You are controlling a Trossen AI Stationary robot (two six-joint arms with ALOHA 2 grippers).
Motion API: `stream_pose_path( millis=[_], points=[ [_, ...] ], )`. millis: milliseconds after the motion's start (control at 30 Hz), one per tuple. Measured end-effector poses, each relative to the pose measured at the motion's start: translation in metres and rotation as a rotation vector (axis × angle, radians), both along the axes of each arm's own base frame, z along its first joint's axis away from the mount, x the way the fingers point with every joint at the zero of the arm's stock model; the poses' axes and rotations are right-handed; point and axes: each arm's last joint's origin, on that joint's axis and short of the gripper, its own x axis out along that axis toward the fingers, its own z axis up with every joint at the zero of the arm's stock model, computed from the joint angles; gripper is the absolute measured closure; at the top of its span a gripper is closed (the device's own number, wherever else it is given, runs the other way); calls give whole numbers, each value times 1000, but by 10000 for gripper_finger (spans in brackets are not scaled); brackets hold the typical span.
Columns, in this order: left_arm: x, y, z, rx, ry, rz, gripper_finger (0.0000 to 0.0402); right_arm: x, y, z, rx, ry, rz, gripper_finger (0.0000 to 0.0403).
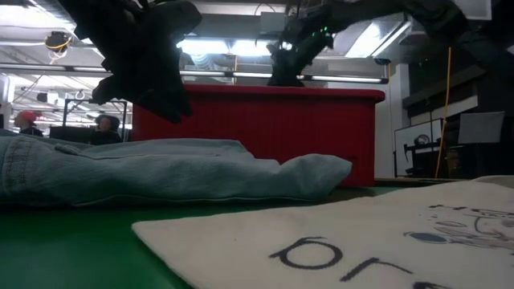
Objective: Fold Laundry from Bin
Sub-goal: Fold the dark blue boxer shorts
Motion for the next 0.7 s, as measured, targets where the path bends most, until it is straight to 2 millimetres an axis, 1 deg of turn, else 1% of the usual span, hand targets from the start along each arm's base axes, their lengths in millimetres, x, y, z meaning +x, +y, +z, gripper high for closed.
stream_pose_path(
  millis=[67, 200, 400, 533, 700],
  points=[
    [0, 0, 0, 6, -2, 4, 292, -1, 11, 13, -15, -31, 28, 398],
    [0, 1, 1, 39, -15, 25, 292, -5, 36, 45, -68, -107, 79, 392],
    [1, 4, 4, 146, -74, 97, 292, -12, 66, 86, -190, -224, 141, 399],
    [2, 5, 6, 196, -119, 139, 292, -22, 85, 113, -262, -315, 166, 396],
    [3, 6, 7, 219, -134, 158, 292, -43, 105, 142, -300, -409, 224, 396]
  ],
)
